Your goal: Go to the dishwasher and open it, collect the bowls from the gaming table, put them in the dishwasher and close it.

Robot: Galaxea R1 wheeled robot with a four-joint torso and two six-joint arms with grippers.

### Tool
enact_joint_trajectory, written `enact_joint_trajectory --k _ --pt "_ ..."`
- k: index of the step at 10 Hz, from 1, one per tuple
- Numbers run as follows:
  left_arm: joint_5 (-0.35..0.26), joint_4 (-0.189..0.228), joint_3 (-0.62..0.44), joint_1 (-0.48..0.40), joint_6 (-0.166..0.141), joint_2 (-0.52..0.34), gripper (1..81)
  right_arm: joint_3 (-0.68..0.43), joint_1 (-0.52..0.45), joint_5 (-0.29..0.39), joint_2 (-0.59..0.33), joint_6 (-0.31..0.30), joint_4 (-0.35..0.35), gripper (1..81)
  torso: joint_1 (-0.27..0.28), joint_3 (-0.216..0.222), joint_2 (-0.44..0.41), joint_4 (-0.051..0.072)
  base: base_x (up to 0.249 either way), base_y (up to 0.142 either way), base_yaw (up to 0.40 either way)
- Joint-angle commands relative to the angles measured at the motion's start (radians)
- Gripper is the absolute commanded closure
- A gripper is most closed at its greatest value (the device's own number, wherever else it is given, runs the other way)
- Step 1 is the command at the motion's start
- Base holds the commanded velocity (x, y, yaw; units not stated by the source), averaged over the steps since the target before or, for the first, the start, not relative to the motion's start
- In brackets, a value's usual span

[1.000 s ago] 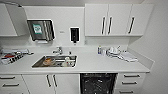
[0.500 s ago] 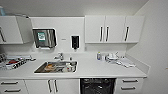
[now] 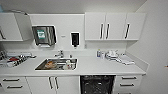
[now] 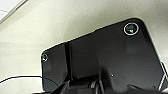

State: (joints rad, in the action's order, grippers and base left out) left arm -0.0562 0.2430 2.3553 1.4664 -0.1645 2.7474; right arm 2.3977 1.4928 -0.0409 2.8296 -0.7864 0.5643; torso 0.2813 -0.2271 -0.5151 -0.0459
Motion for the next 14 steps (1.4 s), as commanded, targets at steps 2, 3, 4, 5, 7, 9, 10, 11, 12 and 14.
enact_joint_trajectory --k 2,3,4,5,7,9,10,11,12,14 --pt "-0.047 -0.004 0.082 -0.054 0.000 0.054 1.0 0.050 -0.053 0.032 0.021 0.001 0.028 1.0 -0.076 0.000 0.119 0.000 0.000 0.000 0.000" --pt "-0.047 -0.004 0.099 -0.056 -0.001 0.068 1.0 0.057 -0.050 0.032 0.026 0.001 0.039 1.0 -0.107 0.000 0.166 0.000 0.000 0.000 0.000" --pt "-0.047 -0.005 0.111 -0.054 -0.001 0.078 1.0 0.061 -0.045 0.032 0.033 0.003 0.042 1.0 -0.127 0.000 0.196 0.000 0.000 0.000 0.000" --pt "-0.047 -0.004 0.130 -0.054 -0.001 0.092 1.0 0.064 -0.038 0.032 0.040 0.001 0.051 1.0 -0.152 0.028 0.235 0.000 0.000 0.000 0.000" --pt "-0.047 -0.001 0.153 -0.054 -0.001 0.107 1.0 0.076 -0.036 0.032 0.044 0.001 0.054 1.0 -0.199 0.048 0.309 0.000 0.000 0.000 0.000" --pt "-0.048 -0.001 0.154 -0.056 -0.001 0.109 1.0 0.078 -0.036 0.032 0.044 0.001 0.054 1.0 -0.246 0.069 0.381 0.000 0.000 0.000 0.000" --pt "-0.048 -0.001 0.154 -0.054 -0.001 0.114 1.0 0.081 -0.035 0.032 0.044 0.001 0.054 1.0 -0.269 0.079 0.417 0.000 0.000 0.000 0.000" --pt "-0.048 -0.001 0.154 -0.054 -0.001 0.118 1.0 0.087 -0.033 0.032 0.044 0.001 0.054 1.0 -0.281 0.090 0.454 0.000 0.000 0.000 0.000" --pt "-0.048 -0.001 0.159 -0.054 -0.001 0.123 1.0 0.087 -0.033 0.032 0.044 0.001 0.054 1.0 -0.281 0.063 0.515 0.000 0.000 0.000 0.000" --pt "-0.047 -0.002 0.185 -0.054 -0.003 0.140 1.0 0.087 -0.036 0.032 0.044 0.001 0.055 1.0 -0.269 0.071 0.463 0.000 0.000 0.000 0.000"
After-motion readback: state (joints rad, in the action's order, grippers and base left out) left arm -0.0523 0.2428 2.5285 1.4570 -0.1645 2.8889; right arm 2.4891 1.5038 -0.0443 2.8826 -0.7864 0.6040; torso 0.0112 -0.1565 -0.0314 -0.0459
